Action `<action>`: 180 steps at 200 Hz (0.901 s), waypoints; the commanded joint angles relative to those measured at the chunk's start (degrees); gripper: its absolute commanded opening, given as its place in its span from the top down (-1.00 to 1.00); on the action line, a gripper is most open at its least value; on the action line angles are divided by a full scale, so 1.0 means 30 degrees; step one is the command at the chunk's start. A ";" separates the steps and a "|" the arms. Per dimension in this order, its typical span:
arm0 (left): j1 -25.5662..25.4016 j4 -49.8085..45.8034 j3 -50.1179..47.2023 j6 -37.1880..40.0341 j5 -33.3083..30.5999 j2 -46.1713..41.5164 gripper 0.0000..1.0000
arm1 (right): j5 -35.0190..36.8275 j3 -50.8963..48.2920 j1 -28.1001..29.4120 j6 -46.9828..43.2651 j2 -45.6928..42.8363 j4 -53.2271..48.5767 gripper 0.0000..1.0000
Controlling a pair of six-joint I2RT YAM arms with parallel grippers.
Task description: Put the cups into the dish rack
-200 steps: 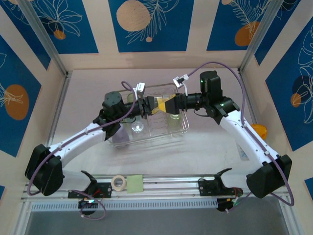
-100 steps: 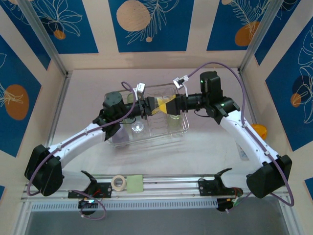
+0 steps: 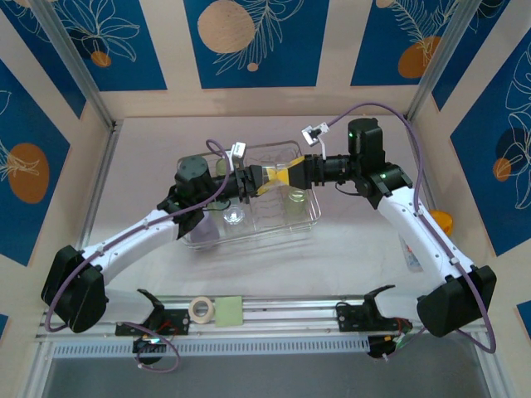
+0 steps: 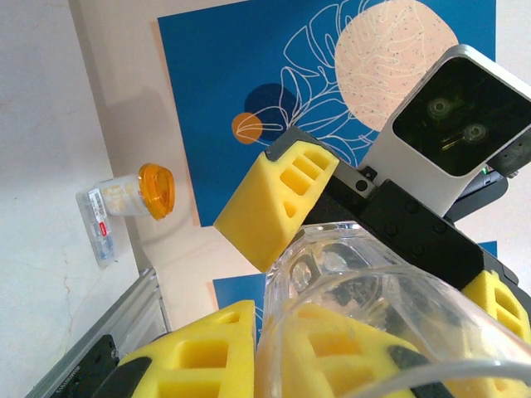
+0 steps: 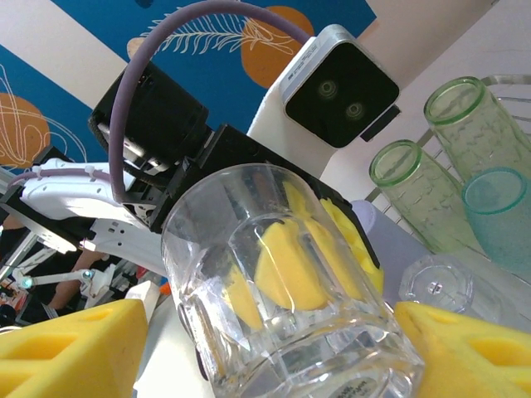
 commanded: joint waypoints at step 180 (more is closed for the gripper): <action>0.1301 -0.4571 -0.1745 0.0789 -0.4741 -0.3158 -0.93 | -0.1193 0.1558 0.0064 -0.2042 -0.0060 -0.2959 0.80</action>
